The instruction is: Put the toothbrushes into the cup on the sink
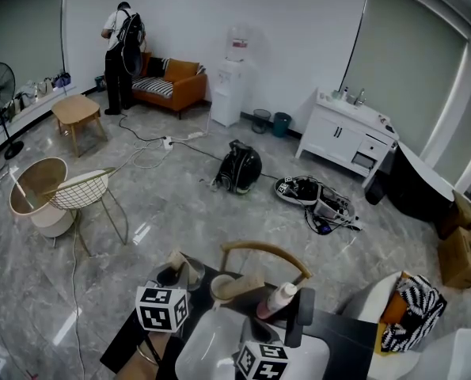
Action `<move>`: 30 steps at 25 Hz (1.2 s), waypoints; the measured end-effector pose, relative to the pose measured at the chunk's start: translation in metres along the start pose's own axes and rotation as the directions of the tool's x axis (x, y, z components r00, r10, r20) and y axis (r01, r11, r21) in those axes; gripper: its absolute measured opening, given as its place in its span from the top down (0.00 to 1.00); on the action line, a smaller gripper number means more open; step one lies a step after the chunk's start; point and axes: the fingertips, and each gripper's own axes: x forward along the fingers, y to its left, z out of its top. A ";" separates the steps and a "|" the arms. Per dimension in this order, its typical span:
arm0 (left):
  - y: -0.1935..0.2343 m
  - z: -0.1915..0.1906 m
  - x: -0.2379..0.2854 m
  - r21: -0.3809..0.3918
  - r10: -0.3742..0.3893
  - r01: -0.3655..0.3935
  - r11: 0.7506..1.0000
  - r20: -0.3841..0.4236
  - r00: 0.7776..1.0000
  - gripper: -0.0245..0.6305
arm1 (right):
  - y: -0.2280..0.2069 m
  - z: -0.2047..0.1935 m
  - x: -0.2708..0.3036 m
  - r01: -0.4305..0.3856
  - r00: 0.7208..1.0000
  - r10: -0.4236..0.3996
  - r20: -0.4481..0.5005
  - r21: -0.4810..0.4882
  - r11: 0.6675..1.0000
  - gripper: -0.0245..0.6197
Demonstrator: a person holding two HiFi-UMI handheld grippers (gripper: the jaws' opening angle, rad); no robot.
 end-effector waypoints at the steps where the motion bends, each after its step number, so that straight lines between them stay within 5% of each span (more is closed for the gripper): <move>1: 0.001 -0.001 0.000 -0.008 0.002 -0.002 1.000 0.000 1.000 0.90 | 0.000 -0.001 0.000 -0.001 1.000 0.001 -0.001 0.003 1.000 0.96; 12: 0.011 -0.016 -0.008 -0.070 0.006 -0.007 0.997 -0.016 1.000 0.77 | 0.007 -0.003 -0.002 -0.001 1.000 0.001 -0.005 0.016 1.000 0.96; 30: -0.003 -0.025 -0.059 -0.056 0.029 -0.030 0.998 -0.023 0.999 0.77 | 0.014 0.003 -0.033 -0.017 0.999 0.017 0.029 0.011 1.000 0.96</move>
